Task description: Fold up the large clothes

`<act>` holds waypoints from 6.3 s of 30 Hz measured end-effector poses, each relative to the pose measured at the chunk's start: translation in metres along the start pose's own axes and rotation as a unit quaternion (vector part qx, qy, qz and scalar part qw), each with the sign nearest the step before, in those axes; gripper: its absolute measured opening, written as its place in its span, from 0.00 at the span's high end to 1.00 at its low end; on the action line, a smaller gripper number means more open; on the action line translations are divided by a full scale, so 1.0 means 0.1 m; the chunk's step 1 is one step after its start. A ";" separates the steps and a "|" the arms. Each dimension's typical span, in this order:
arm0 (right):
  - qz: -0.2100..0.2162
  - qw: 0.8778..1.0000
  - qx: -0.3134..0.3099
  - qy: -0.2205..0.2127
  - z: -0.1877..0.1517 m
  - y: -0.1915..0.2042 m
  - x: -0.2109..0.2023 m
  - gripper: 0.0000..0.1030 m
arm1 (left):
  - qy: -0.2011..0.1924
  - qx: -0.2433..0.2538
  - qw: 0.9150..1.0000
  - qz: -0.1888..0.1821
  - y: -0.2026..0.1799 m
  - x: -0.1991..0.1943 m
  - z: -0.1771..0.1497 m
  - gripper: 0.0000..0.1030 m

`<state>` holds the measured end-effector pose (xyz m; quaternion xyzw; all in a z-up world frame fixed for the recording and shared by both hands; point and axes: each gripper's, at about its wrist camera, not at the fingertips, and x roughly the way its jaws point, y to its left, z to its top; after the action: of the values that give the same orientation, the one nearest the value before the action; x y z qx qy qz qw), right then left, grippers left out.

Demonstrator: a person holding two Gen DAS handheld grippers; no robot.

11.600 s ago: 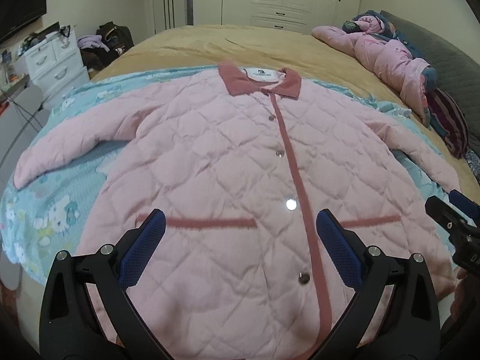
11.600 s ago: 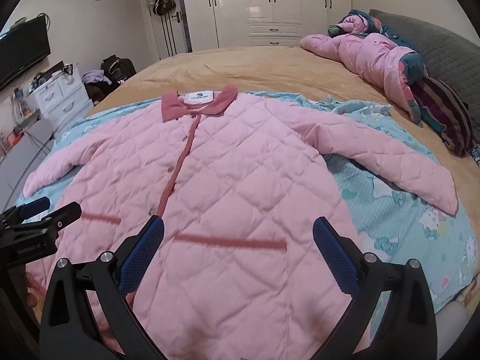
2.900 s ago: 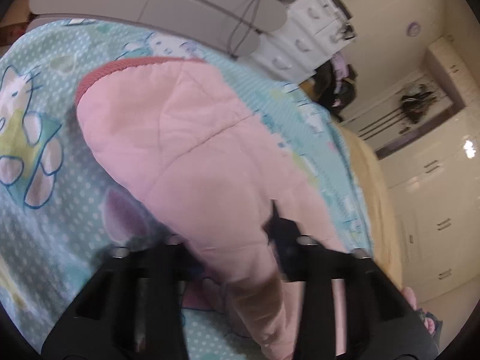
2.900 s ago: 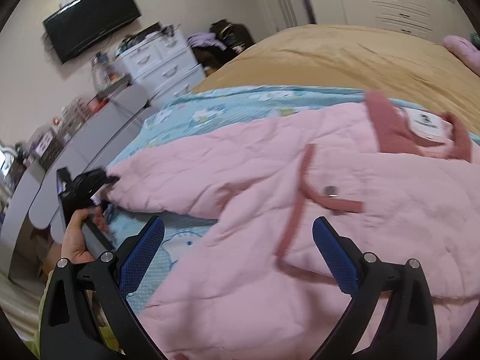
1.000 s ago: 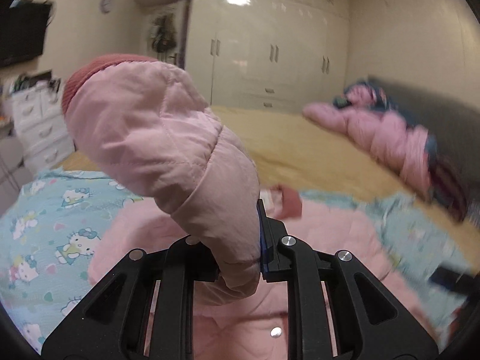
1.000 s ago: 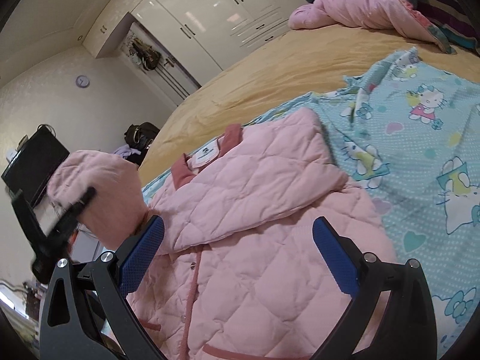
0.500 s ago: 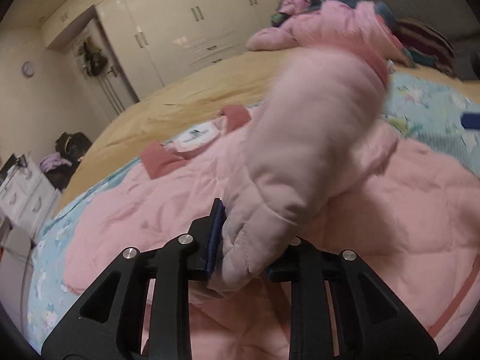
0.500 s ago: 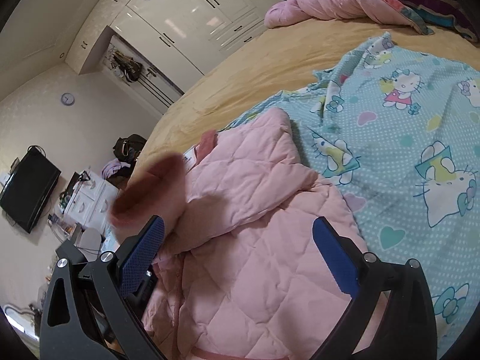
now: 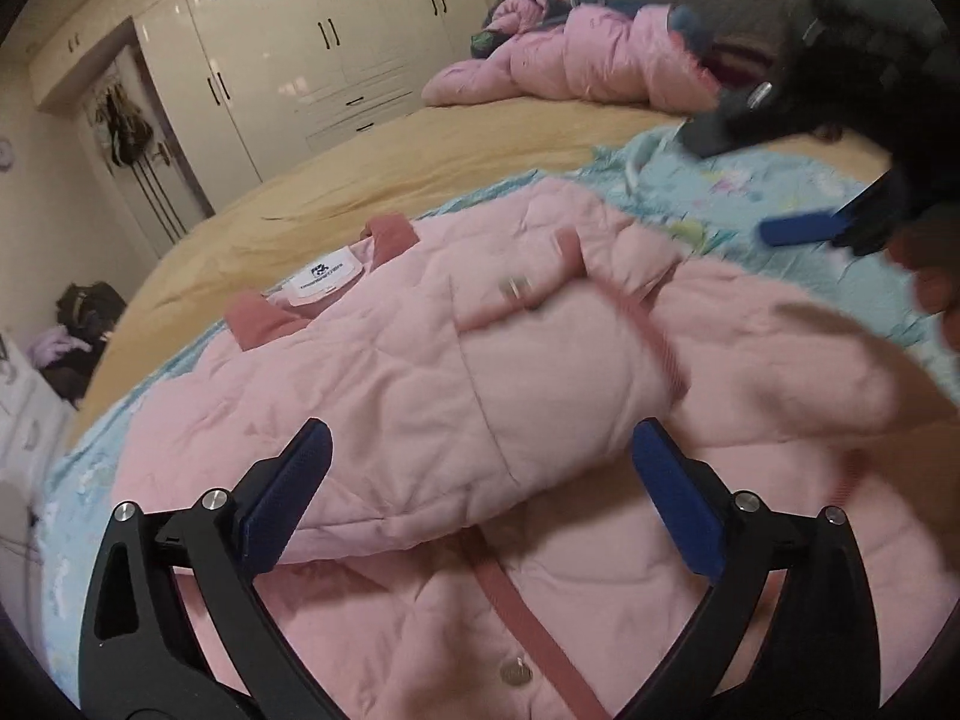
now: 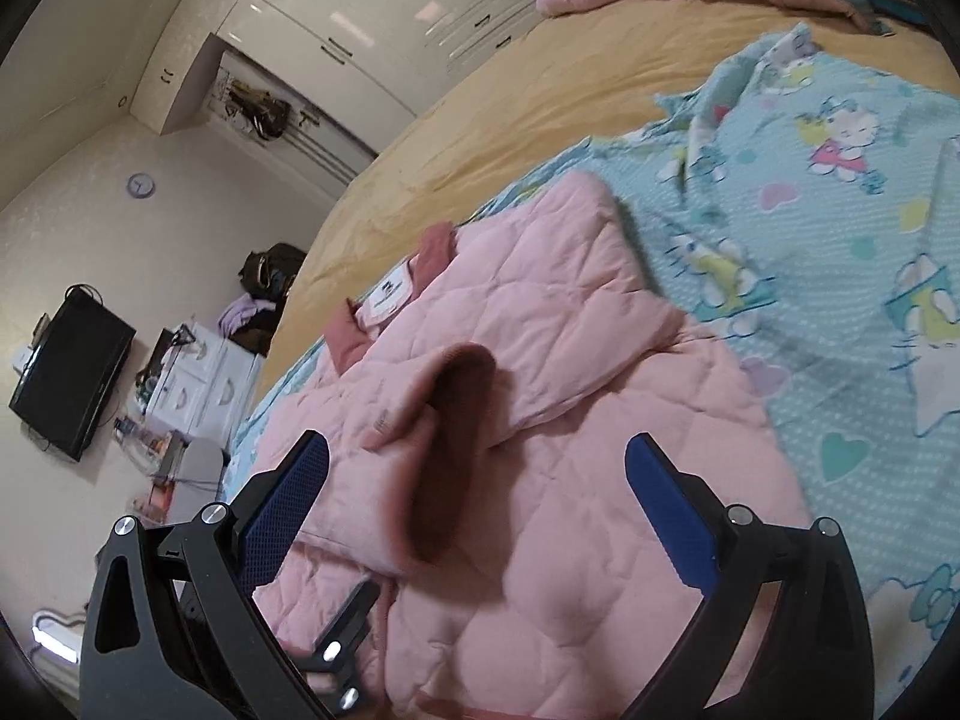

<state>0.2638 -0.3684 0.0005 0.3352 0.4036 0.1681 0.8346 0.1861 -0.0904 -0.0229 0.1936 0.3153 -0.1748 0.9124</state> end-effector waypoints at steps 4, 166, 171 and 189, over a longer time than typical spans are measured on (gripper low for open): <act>0.017 0.999 0.009 0.031 0.09 0.10 0.25 0.04 | -0.010 -0.093 0.995 -0.028 0.49 -0.20 0.10 0.09; -0.065 0.967 -0.238 -0.069 -0.68 1.50 -0.47 0.04 | -0.015 -0.334 0.942 0.012 1.83 -1.20 -0.44 0.09; -0.064 0.966 -0.240 -0.070 -0.77 1.42 -0.65 0.04 | -0.012 -0.327 0.945 0.025 1.73 -1.38 -0.53 0.09; -0.075 0.964 -0.247 -0.060 -1.11 1.07 -1.06 0.04 | 0.012 -0.326 0.944 0.046 1.47 -1.74 -0.93 0.09</act>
<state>0.1097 -0.3028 0.0842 0.0966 0.3226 0.1790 0.9244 0.0756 0.1142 0.0573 -0.0978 0.3569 -0.0178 0.9289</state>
